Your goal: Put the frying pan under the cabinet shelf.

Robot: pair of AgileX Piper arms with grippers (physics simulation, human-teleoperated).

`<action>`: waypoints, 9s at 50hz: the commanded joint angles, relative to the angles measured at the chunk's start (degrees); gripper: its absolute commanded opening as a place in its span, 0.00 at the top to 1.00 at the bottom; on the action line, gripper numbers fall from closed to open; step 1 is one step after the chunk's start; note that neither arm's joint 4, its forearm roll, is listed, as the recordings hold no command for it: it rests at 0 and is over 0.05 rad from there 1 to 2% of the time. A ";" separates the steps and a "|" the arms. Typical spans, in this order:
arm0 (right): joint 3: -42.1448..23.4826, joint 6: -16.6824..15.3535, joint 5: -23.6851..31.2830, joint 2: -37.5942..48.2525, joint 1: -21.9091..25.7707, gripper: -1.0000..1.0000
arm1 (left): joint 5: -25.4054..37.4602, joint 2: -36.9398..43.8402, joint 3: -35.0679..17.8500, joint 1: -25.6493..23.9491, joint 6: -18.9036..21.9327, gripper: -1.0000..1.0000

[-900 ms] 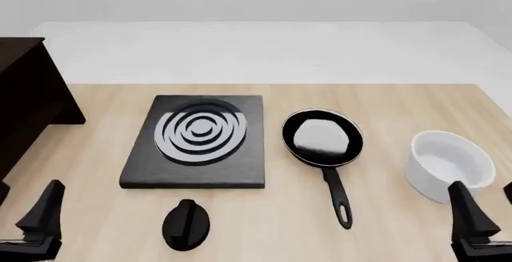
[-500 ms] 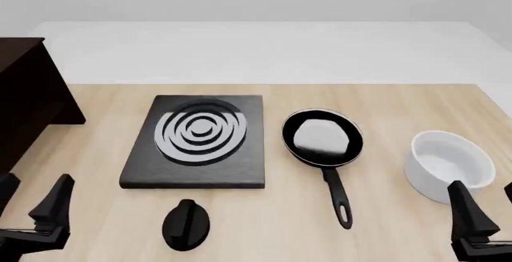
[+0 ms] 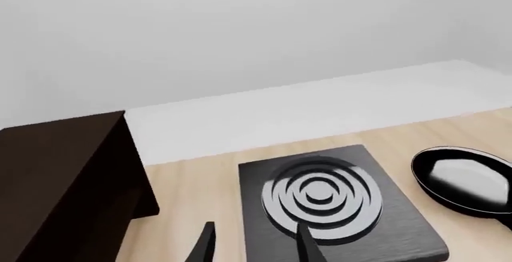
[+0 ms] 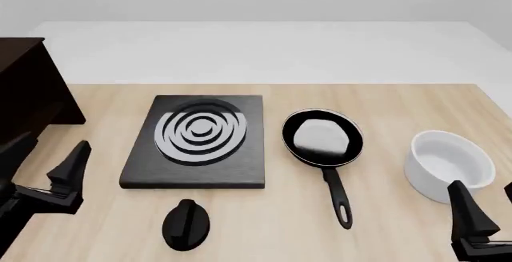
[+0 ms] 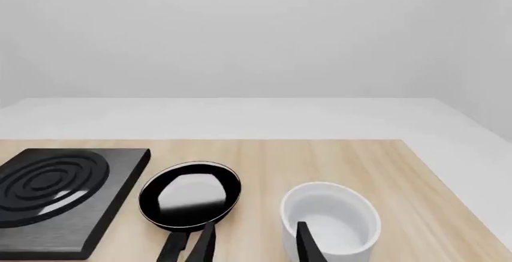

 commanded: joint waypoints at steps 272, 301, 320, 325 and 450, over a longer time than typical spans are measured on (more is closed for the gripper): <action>0.00 -0.01 0.00 -0.01 -0.01 0.00 | -1.92 101.87 -61.76 -45.65 62.86 0.00; 0.00 -0.02 0.00 0.00 0.01 0.00 | 4.90 103.96 -65.18 -45.30 66.05 0.00; 0.00 0.00 0.00 0.02 0.00 0.00 | 10.17 106.64 -68.24 -44.24 69.75 0.00; 0.00 0.00 0.00 0.01 -0.01 0.00 | 8.20 106.51 -67.63 -43.64 70.95 1.00; 0.00 0.00 0.00 0.01 0.00 0.00 | -23.11 42.13 -13.91 -31.80 88.77 1.00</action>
